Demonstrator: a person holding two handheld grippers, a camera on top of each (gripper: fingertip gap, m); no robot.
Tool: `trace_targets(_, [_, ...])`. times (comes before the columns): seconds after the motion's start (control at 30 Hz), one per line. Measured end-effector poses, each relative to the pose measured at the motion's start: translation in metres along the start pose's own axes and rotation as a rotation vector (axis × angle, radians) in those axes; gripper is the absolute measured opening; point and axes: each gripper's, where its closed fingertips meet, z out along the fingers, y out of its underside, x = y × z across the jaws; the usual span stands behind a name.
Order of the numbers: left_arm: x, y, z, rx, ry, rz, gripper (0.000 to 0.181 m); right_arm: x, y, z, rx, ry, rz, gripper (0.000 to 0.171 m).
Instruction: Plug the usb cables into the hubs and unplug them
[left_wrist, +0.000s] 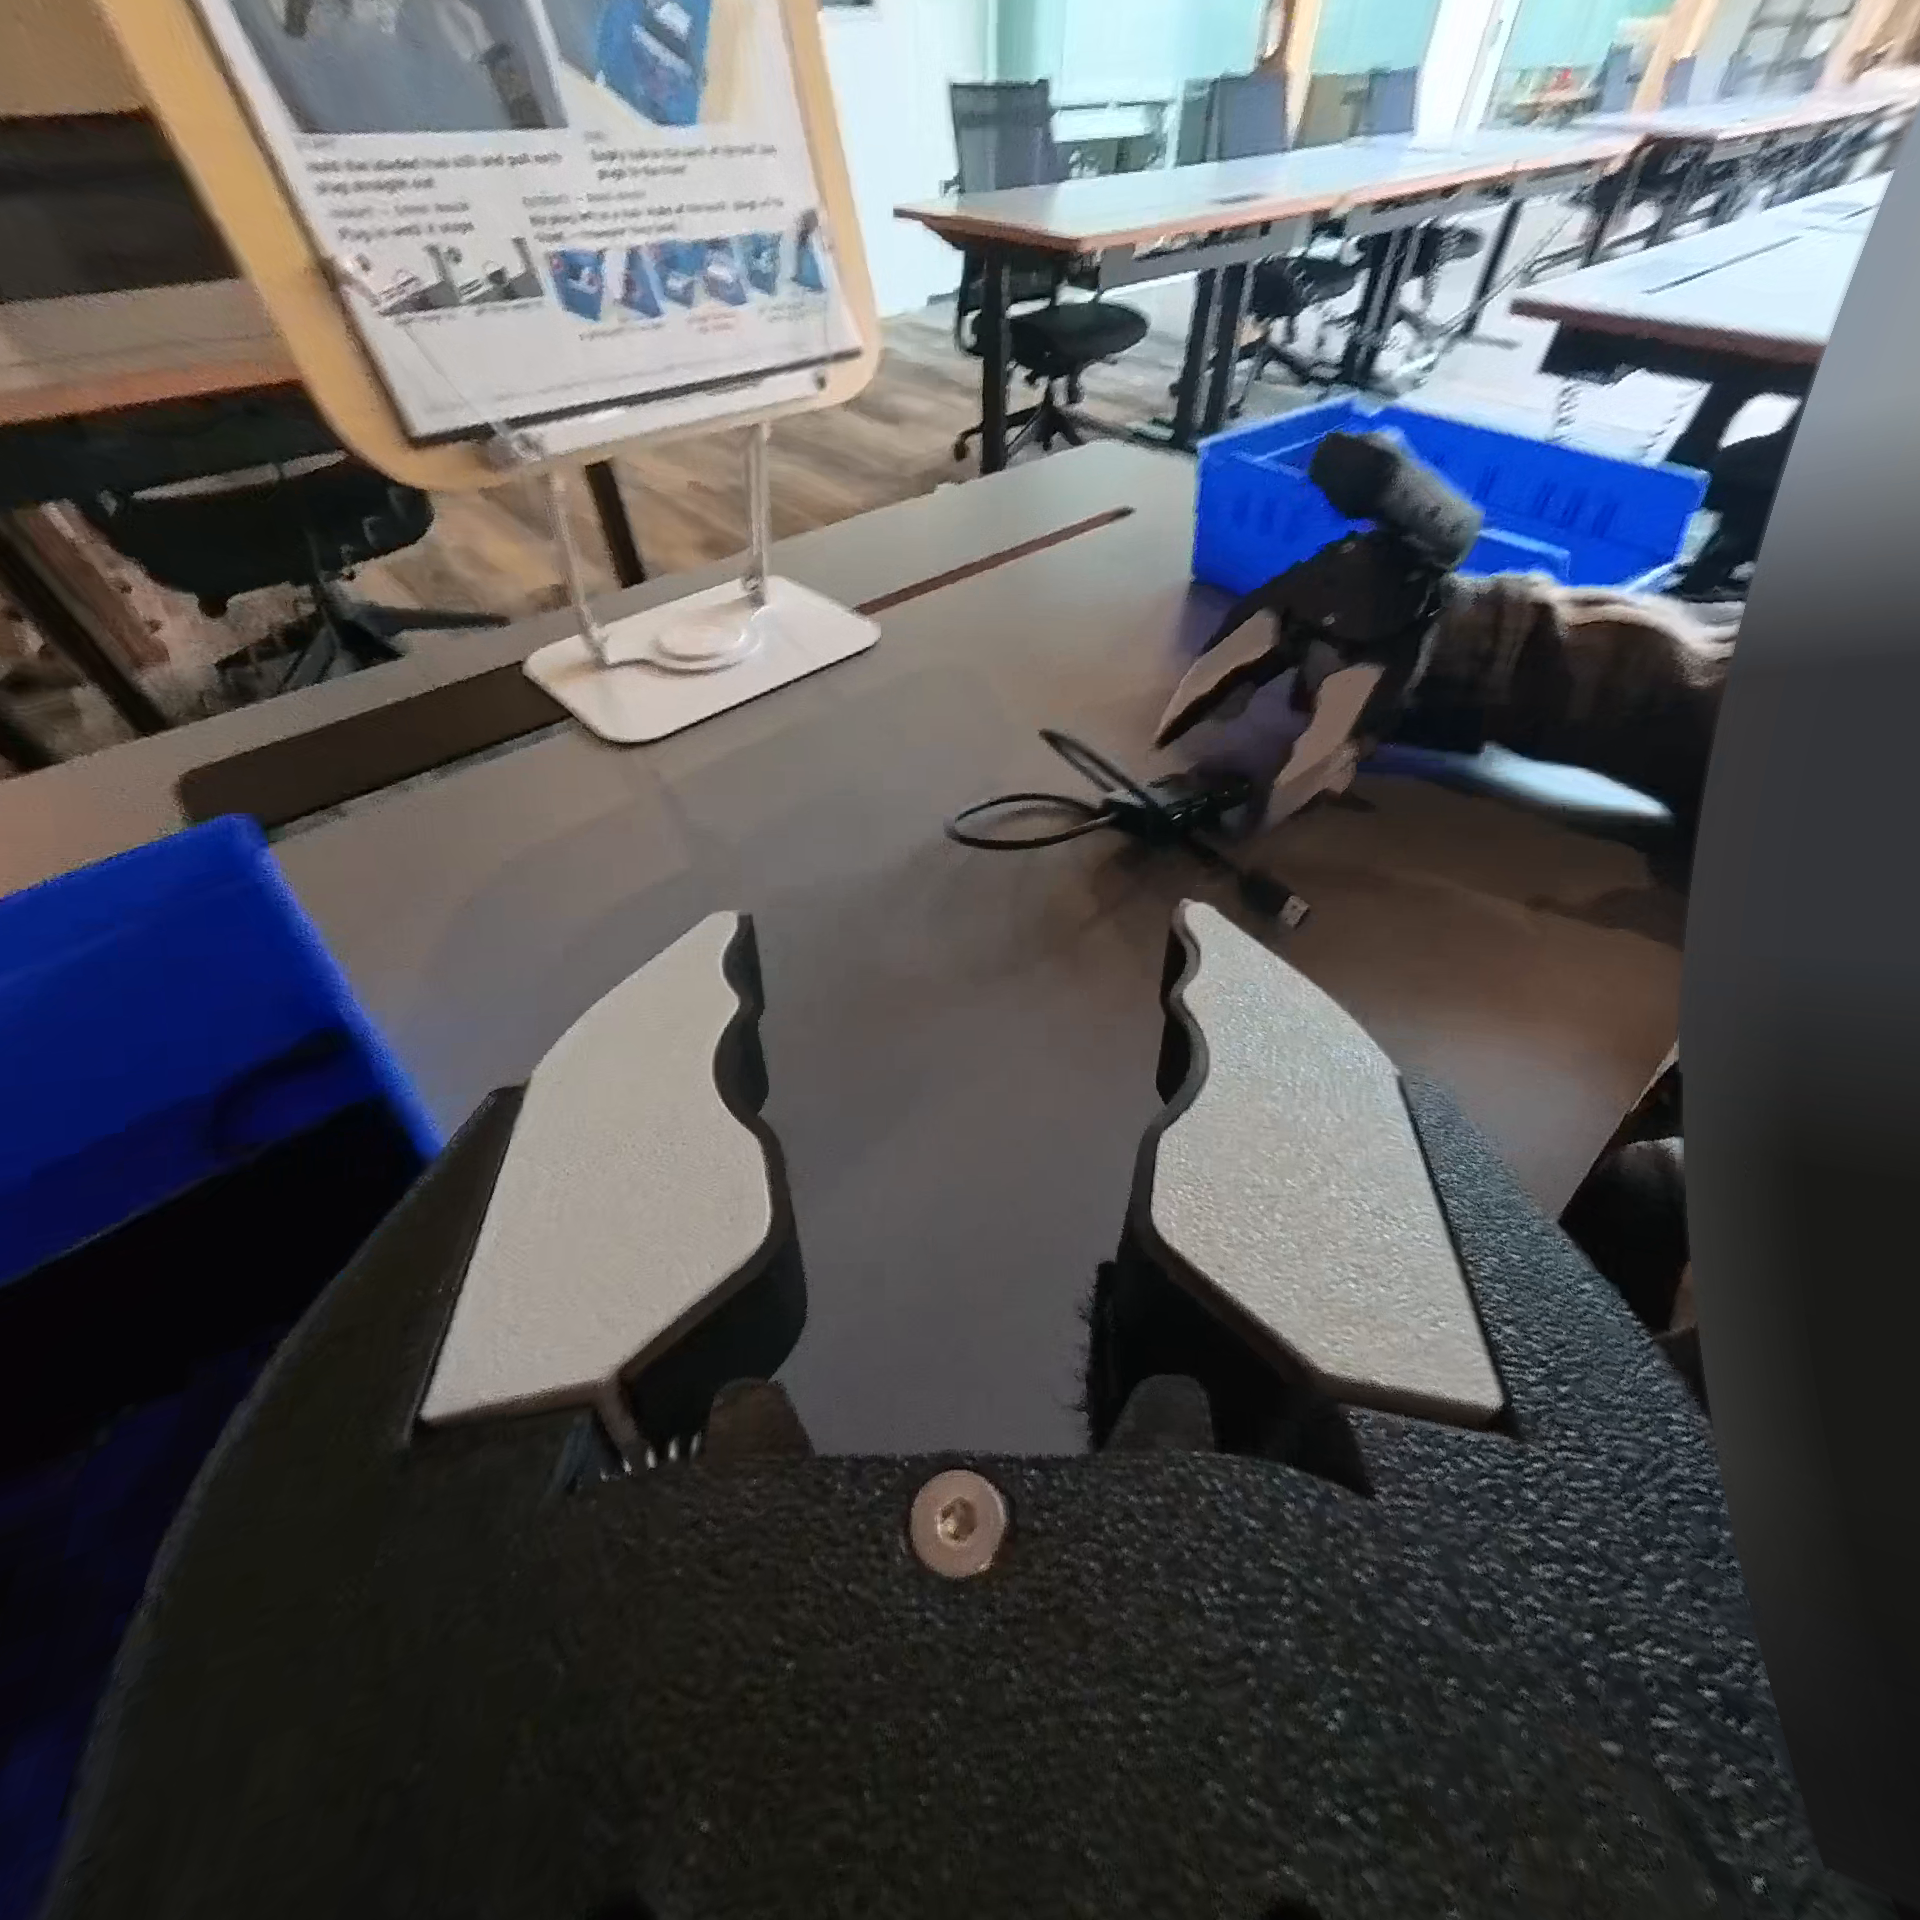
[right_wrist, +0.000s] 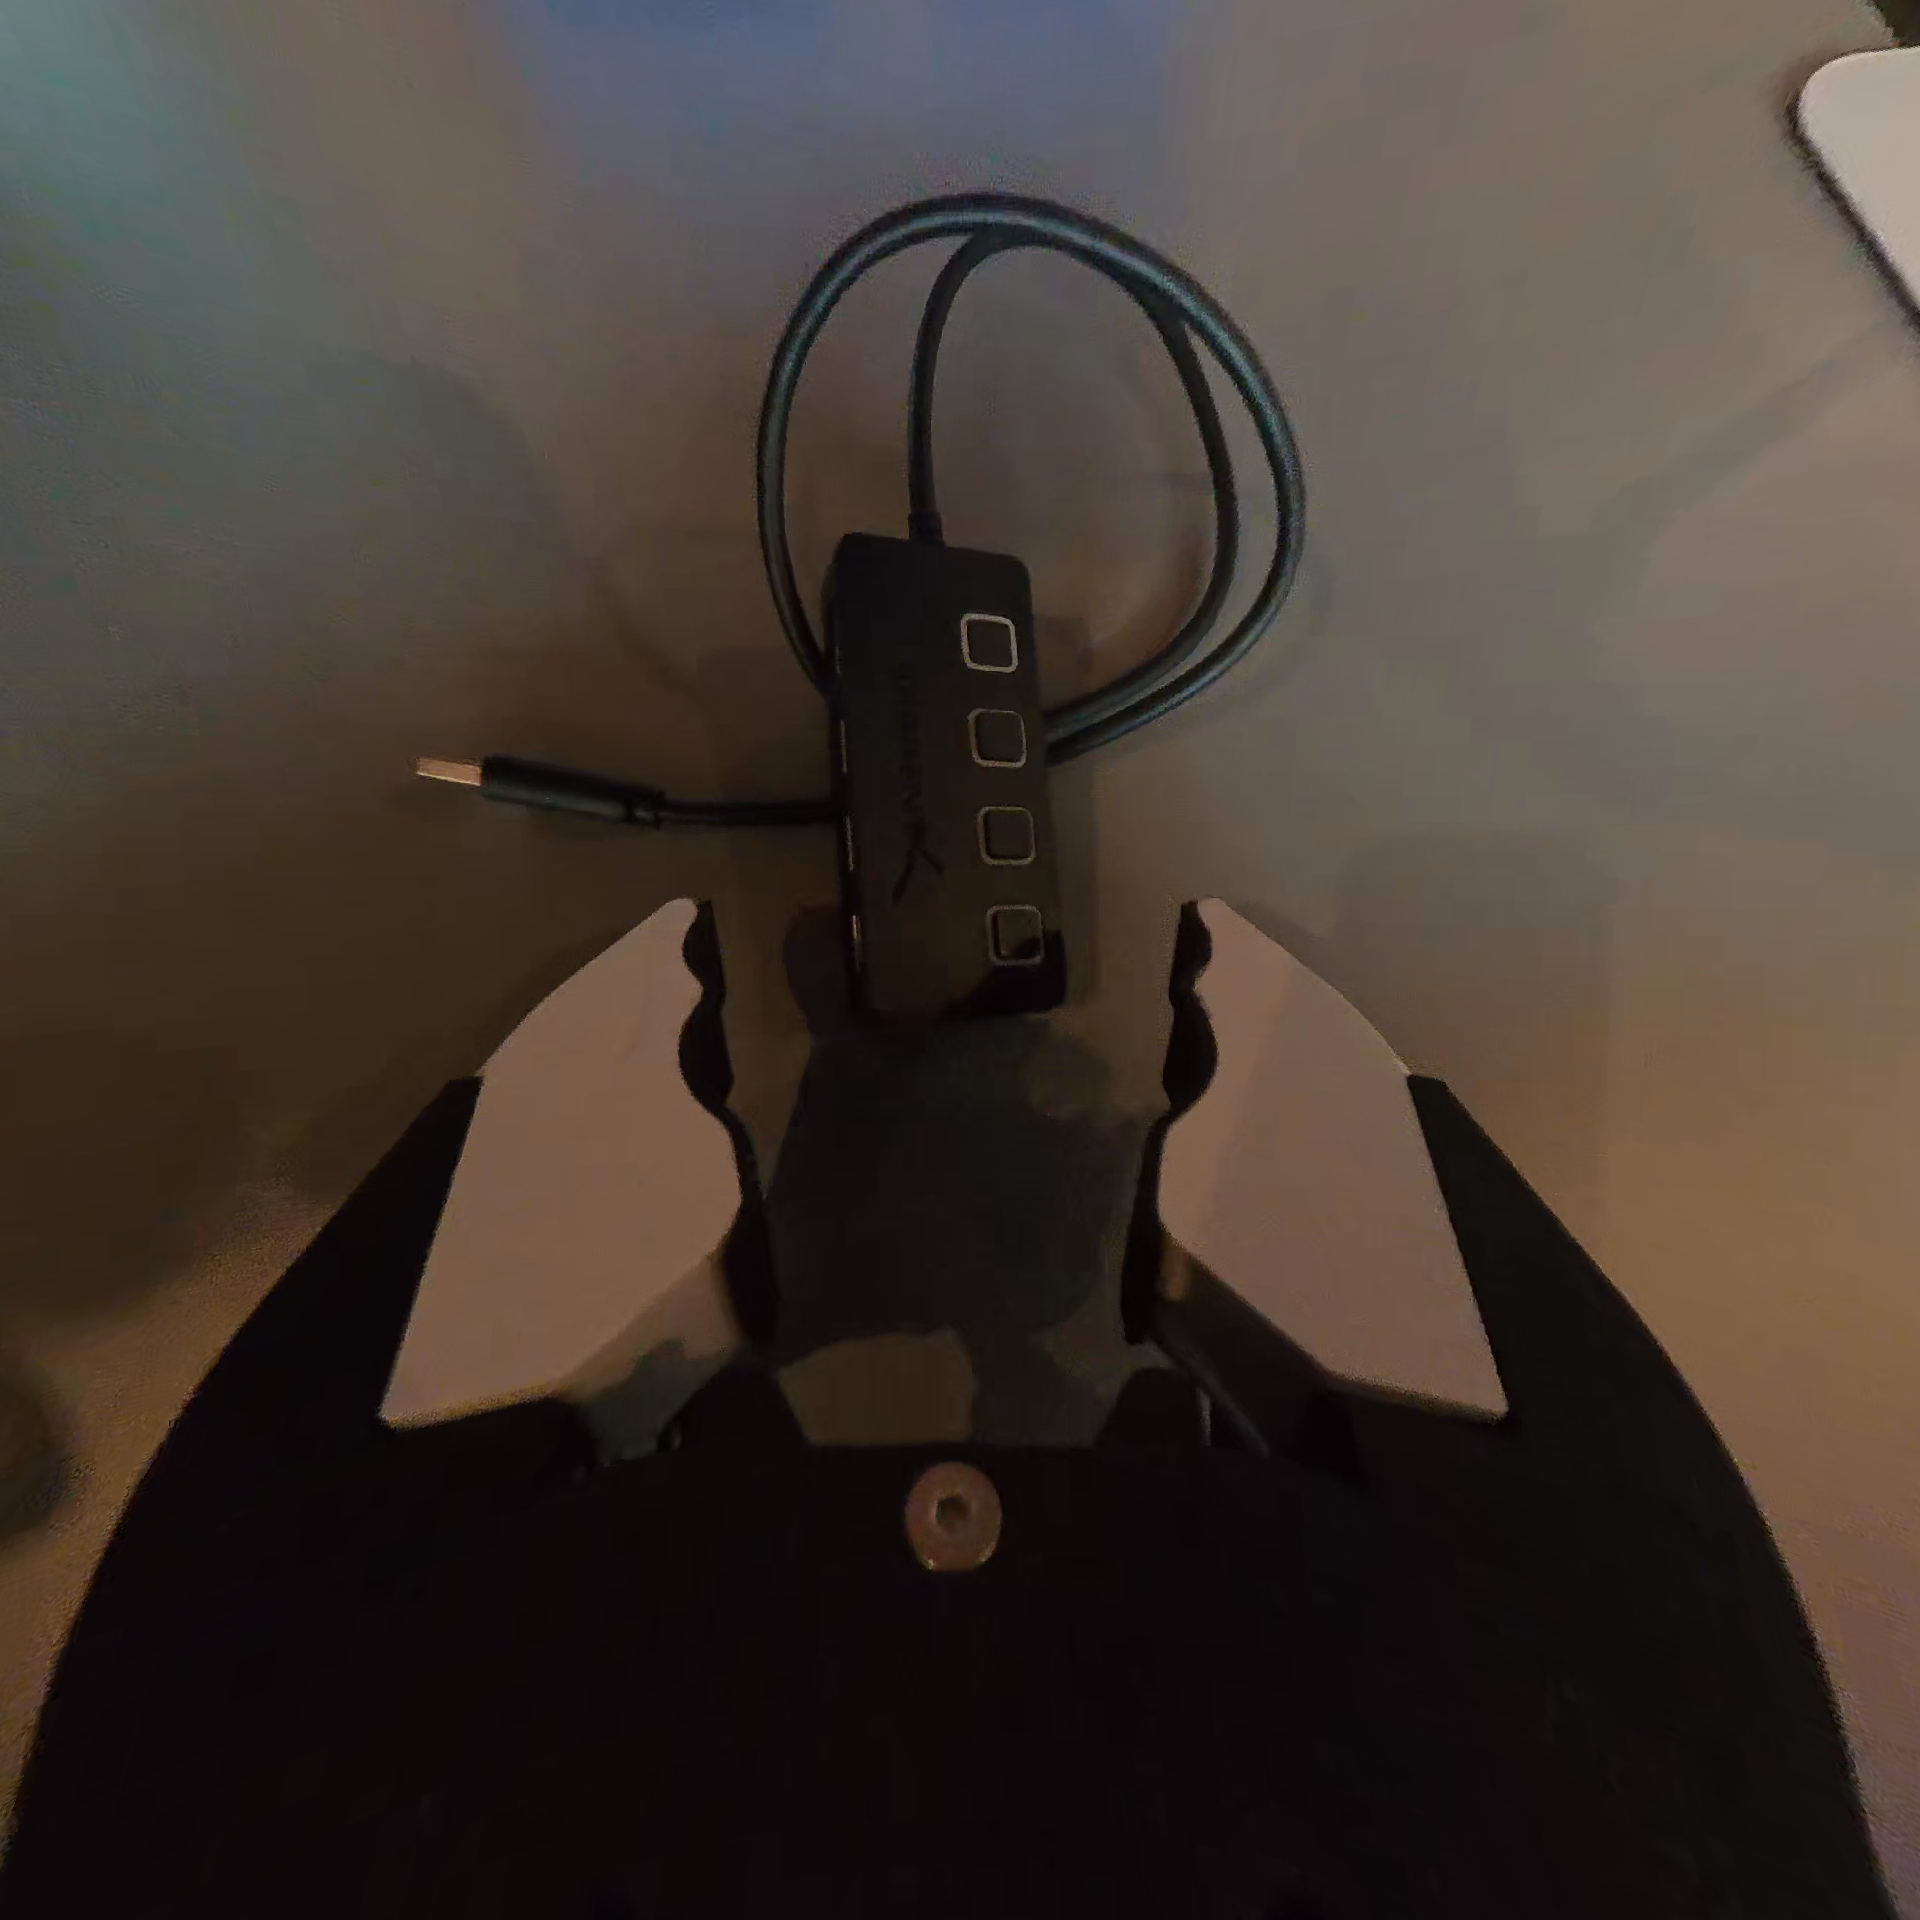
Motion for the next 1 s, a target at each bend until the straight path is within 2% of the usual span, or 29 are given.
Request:
trace_targets(0.07, [-0.018,0.004,-0.015,-0.054,-0.086,0.013,0.07,0.0,-0.004,-0.01,0.032,0.019,0.003,0.082])
trace_targets(0.2, [-0.066,0.01,-0.048,-0.142,-0.249,0.083,0.046,0.0,-0.015,-0.031,0.12,0.059,0.009,0.077])
trace_targets(0.3, [-0.113,0.017,-0.067,-0.231,-0.363,0.108,0.045,0.001,-0.019,-0.043,0.16,0.092,0.004,0.074])
trace_targets(0.5, [-0.214,0.081,-0.081,-0.643,-0.505,0.121,0.05,-0.003,-0.025,-0.054,0.211,0.106,-0.009,0.071])
trace_targets(0.57, [-0.239,0.104,-0.079,-0.779,-0.519,0.158,0.043,-0.002,-0.026,-0.056,0.226,0.109,-0.012,0.07])
trace_targets(0.63, [-0.256,0.121,-0.072,-0.867,-0.512,0.193,0.035,-0.002,-0.027,-0.059,0.247,0.103,-0.006,0.069])
trace_targets(0.7, [-0.266,0.135,-0.064,-0.929,-0.488,0.229,0.034,-0.001,-0.027,-0.061,0.261,0.106,0.001,0.068])
trace_targets(0.83, [-0.277,0.154,-0.049,-0.99,-0.453,0.3,0.034,0.002,-0.027,-0.067,0.294,0.111,0.01,0.066])
trace_targets(1.0, [-0.293,0.166,-0.043,-1.035,-0.511,0.307,0.026,0.002,-0.027,-0.069,0.304,0.11,0.008,0.065])
